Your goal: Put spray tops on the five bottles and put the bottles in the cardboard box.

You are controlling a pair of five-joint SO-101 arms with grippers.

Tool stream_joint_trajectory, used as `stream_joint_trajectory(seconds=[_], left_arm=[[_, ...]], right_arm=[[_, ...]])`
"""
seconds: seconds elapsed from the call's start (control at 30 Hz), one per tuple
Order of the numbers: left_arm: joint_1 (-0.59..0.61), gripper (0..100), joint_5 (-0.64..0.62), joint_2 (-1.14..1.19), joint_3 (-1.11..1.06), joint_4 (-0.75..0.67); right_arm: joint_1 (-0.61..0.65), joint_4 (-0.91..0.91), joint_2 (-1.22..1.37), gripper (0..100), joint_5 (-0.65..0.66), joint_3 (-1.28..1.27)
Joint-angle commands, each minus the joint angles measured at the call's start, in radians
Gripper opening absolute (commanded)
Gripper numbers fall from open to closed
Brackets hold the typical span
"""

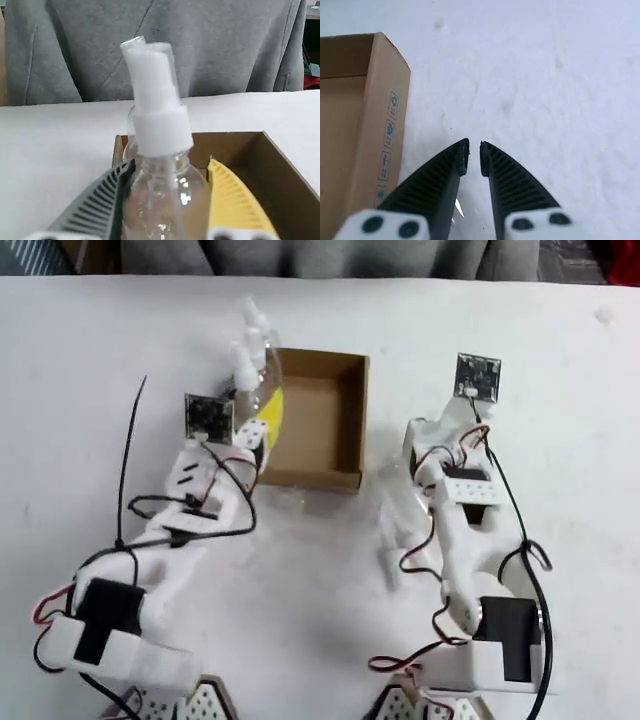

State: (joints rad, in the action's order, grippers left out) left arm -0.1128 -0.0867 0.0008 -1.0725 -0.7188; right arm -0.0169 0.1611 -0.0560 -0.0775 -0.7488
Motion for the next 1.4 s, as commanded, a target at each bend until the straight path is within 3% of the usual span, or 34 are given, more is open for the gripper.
stream_joint_trajectory(seconds=[0.0, 0.77, 0.97, 1.37], left_arm=[[-0.010, 2, 0.011, 0.015, 0.061, -0.035], [0.012, 2, 0.012, 0.159, 0.155, -0.040], [0.004, 2, 0.006, 0.156, 0.107, -0.176], [0.002, 2, 0.008, 0.140, 0.098, -0.183]], right_arm=[[-0.001, 0.007, -0.005, 1.6, -0.002, 0.055], [-0.001, 0.007, -0.004, 1.6, -0.002, 0.055], [-0.001, 0.005, -0.004, 1.6, -0.002, 0.055], [0.010, 0.002, -0.004, 1.6, -0.002, 0.055]])
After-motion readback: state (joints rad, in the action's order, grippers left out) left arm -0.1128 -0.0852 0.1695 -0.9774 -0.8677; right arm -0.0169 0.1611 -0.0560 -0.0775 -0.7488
